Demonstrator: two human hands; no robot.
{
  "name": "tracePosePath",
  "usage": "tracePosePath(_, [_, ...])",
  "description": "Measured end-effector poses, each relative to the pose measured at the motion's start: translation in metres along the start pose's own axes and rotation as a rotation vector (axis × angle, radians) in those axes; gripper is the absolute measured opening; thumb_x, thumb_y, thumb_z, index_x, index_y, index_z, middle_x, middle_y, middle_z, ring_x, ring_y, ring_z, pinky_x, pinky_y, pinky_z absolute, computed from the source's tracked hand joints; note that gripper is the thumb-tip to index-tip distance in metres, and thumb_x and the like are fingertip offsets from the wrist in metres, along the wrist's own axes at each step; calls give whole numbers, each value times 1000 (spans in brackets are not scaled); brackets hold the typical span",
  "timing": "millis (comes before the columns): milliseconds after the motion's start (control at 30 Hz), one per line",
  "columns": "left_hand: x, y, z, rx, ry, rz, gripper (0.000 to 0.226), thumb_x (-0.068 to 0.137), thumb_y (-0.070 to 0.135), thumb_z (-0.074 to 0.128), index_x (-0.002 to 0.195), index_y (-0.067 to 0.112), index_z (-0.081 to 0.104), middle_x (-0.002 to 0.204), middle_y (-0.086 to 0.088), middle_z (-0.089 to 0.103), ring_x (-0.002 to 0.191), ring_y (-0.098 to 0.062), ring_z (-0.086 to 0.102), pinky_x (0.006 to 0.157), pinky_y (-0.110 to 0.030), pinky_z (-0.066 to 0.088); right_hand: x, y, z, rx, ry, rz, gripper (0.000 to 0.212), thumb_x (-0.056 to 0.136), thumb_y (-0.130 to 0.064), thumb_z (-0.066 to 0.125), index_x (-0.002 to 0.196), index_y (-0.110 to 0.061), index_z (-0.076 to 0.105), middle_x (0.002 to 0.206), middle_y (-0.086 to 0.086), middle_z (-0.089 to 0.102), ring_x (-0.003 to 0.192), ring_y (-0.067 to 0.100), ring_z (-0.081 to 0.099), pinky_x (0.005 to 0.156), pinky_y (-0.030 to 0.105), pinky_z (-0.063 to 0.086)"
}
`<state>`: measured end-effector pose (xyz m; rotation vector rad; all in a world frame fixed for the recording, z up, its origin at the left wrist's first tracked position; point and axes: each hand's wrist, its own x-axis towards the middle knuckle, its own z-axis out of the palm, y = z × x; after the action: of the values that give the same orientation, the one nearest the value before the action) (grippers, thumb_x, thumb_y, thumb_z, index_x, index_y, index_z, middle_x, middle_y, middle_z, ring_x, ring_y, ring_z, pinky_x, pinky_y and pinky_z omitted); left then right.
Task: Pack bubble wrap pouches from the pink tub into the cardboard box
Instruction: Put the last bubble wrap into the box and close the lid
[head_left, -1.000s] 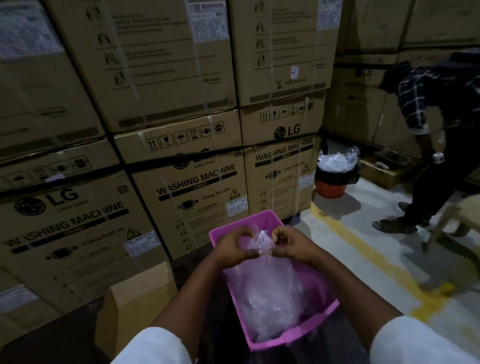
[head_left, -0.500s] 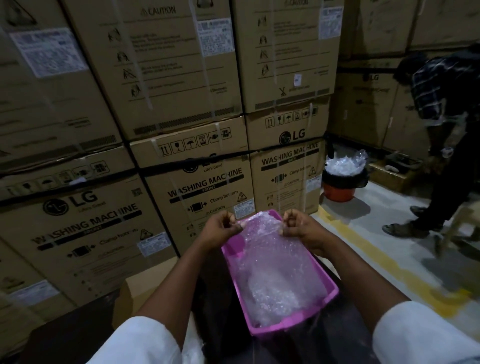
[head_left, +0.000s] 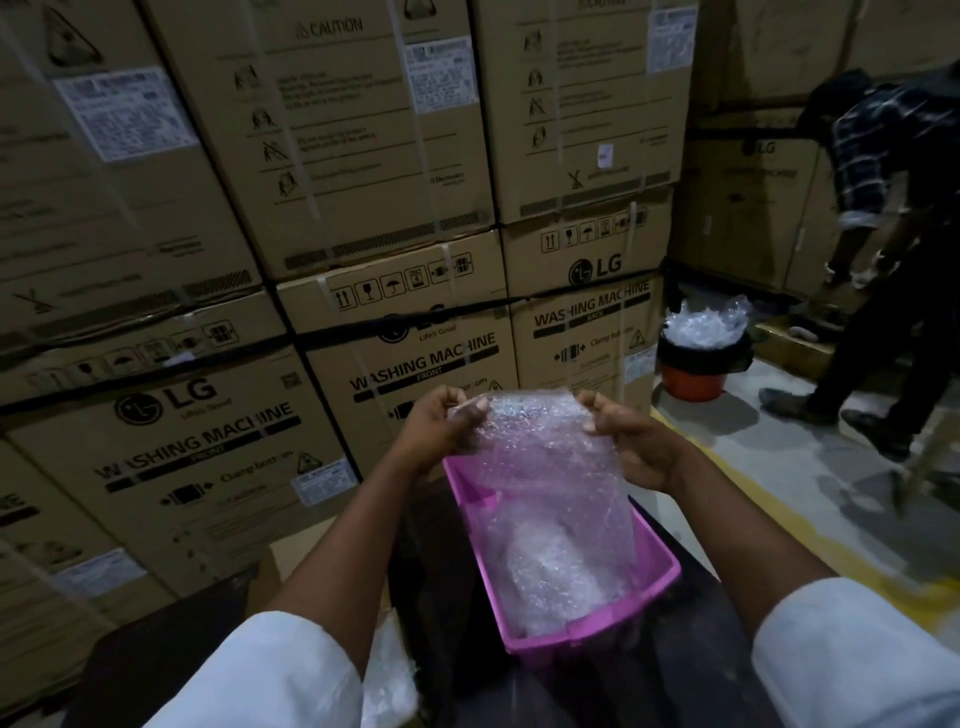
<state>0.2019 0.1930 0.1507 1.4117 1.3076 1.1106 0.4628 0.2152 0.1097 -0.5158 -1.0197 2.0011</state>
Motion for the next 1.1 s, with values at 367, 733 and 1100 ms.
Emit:
tracePosePath(367, [3,35,-12,114,168,179,27,89,26,65,99,1,65,81,-8,65,72,-19,57,65,-29,51,3,-38,20,-1189,188,-23,37,77,-36,77,97,-6,65,102,13,63,97,28,62,92,50,51])
tracePosePath(733, [4,112,-7,427,-92,310,17,89,25,64,100,13,66,83,3,68,66,-11,60,60,-25,48,4,-27,54,-1049,-69,82,20,86,-7,66,105,-2,64,100,8,69,95,21,68,84,31,53])
tracePosePath(1100, [-62,-24,-7,-784,-190,-310,99,79,84,20,129,9,60,133,-22,56,121,-41,55,95,-56,47,3,-40,29,-375,377,-115,79,77,-27,77,139,-6,33,128,19,58,110,28,62,81,39,54])
